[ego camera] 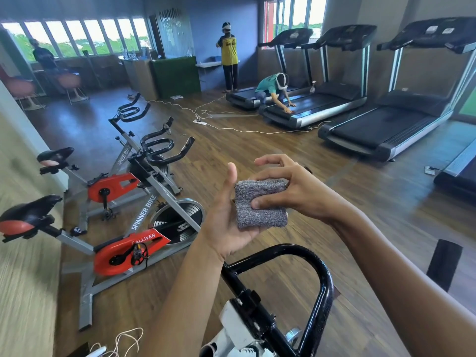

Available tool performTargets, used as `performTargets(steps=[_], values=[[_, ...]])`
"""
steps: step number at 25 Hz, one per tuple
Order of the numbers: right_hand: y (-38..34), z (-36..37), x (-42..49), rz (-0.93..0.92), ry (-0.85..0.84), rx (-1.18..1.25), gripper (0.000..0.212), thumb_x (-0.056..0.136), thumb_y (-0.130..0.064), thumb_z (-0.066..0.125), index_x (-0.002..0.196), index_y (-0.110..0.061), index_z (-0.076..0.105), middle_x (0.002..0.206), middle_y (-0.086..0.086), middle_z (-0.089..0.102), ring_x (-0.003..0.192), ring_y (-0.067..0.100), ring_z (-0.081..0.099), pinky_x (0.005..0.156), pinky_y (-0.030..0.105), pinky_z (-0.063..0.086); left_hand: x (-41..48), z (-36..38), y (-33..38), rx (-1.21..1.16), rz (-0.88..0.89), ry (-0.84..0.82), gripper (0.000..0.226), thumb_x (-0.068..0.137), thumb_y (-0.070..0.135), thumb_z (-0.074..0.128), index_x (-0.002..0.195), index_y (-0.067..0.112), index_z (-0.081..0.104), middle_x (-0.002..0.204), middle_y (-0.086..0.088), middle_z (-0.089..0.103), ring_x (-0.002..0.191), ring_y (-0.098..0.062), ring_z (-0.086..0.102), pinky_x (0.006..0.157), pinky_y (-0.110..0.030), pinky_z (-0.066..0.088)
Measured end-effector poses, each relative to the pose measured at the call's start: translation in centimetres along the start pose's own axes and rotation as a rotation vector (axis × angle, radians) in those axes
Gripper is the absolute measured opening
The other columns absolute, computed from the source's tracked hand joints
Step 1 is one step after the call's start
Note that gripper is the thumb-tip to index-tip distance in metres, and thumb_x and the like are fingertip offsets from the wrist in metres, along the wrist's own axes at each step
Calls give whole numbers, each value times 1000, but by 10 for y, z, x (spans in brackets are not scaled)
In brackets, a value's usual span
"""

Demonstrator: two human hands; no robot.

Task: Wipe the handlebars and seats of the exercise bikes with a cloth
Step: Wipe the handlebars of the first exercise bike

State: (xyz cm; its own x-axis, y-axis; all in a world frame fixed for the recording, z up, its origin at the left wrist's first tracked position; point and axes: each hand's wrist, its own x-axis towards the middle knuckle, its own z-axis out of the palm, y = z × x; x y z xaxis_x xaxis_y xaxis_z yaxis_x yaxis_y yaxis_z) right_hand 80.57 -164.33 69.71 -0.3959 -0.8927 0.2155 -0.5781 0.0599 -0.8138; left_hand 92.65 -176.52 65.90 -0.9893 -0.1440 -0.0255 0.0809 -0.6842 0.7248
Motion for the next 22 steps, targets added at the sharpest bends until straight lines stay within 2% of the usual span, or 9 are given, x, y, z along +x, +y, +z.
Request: performTargets(steps=[4, 7, 8, 10, 12, 15, 18, 20, 22], values=[[2, -2, 5, 140, -18, 42, 70, 72, -33, 87, 134, -42, 57, 142, -5, 40, 130, 15, 44, 109, 37, 43, 0, 3, 0, 17, 43, 24, 61, 80, 34, 76, 127, -1, 60, 128, -23, 63, 120, -36, 61, 113, -54, 37], [15, 4, 0, 268, 58, 177, 95, 62, -48, 90, 145, -34, 46, 143, -2, 44, 123, 13, 54, 102, 33, 50, 2, 7, -4, 123, 99, 150, 45, 90, 31, 63, 123, 1, 63, 120, -20, 68, 112, -31, 66, 103, -48, 50], [21, 7, -3, 289, 88, 265, 94, 61, -52, 90, 142, -31, 49, 139, -1, 52, 120, 13, 58, 102, 34, 50, 2, 8, -5, 159, 134, 189, 46, 91, 33, 60, 124, 0, 62, 119, -19, 68, 113, -30, 66, 102, -48, 51], [30, 15, -11, 305, 93, 467, 70, 68, -47, 87, 127, -20, 62, 118, 1, 69, 104, 13, 67, 94, 33, 49, 3, 7, -5, 220, 180, 241, 51, 92, 36, 60, 126, -1, 62, 120, -22, 68, 114, -33, 65, 103, -49, 50], [36, 24, -16, 292, 82, 653, 49, 73, -34, 80, 111, -6, 68, 95, 3, 70, 80, 10, 63, 75, 28, 44, 4, 6, -5, 235, 170, 244, 54, 91, 36, 60, 127, -4, 60, 118, -22, 67, 112, -33, 64, 104, -50, 49], [38, 35, -18, 258, 217, 836, 44, 74, -22, 79, 108, 4, 68, 88, 7, 67, 73, 10, 55, 64, 23, 40, 5, 3, 0, 297, 108, 271, 47, 83, 27, 67, 118, -3, 65, 103, -15, 72, 97, -24, 69, 93, -40, 56], [39, 36, -22, 281, 317, 860, 39, 73, -24, 79, 105, -4, 69, 86, 4, 69, 76, 12, 58, 68, 25, 39, 4, -4, 5, 368, 54, 306, 38, 75, 9, 73, 110, -5, 68, 83, -8, 75, 80, -17, 71, 85, -34, 60], [38, 35, -24, 302, 198, 831, 44, 77, -33, 79, 113, -10, 67, 97, 1, 73, 89, 15, 65, 79, 28, 46, 4, -7, 6, 400, 46, 325, 37, 71, -1, 73, 107, -7, 69, 92, -15, 75, 85, -23, 72, 83, -34, 61], [32, 33, -21, 274, 58, 879, 54, 81, -36, 74, 125, -7, 64, 119, 10, 71, 109, 23, 67, 97, 33, 52, 3, -7, 5, 452, 20, 313, 37, 75, -9, 72, 111, -9, 68, 106, -23, 72, 96, -30, 70, 88, -37, 59]])
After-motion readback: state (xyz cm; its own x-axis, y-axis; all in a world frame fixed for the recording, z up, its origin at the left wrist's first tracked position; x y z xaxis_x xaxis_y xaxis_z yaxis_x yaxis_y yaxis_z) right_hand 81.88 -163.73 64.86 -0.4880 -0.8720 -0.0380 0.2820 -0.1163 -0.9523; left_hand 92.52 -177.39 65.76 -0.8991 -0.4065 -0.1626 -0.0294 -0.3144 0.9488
